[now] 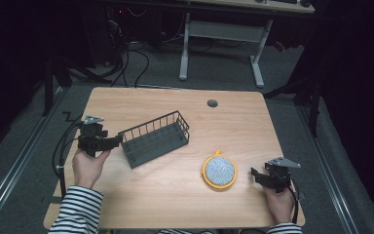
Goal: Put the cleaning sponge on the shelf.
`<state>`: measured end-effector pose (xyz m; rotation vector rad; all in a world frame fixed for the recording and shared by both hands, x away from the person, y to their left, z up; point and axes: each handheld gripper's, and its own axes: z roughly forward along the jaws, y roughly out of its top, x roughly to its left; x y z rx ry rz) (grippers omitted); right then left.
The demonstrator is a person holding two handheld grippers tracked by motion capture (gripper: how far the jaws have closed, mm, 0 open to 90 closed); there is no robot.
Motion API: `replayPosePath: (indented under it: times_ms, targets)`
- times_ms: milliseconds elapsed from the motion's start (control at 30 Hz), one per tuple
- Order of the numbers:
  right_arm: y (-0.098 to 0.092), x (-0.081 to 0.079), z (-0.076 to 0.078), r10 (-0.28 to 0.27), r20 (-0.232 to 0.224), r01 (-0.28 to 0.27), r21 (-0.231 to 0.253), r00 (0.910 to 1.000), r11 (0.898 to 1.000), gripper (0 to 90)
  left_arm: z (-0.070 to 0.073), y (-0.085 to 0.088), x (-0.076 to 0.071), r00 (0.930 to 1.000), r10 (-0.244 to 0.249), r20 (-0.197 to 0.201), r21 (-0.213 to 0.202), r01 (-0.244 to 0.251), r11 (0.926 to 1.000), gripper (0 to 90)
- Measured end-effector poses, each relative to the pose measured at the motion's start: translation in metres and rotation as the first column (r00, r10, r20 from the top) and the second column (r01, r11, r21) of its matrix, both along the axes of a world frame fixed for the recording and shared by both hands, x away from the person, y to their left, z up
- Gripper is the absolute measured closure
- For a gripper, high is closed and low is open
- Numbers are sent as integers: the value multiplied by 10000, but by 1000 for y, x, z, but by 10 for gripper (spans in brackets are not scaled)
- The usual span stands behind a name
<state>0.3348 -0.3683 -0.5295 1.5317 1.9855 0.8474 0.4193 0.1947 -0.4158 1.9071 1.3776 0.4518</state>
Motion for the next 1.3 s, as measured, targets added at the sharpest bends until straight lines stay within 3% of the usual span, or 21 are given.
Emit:
replayPosePath:
  times_ms: [433,733,1167,1300]
  targets:
    - [0,0,0,15,2,-15,-15,10000,10000,351,-12,-14,27,9972,61,-745,786,-2,9969,393]
    - [0,0,0,13,-6,-13,28,10000,10000,350,-21,-18,34,9950,-135,-993,884,224,9958,495]
    - [0,0,0,15,-9,-15,26,10000,10000,348,-27,-19,33,9952,-284,-936,868,366,9956,652]
    - [0,0,0,30,-2,-30,17,10000,10000,348,-27,-20,32,9953,-281,-923,941,368,9949,659]
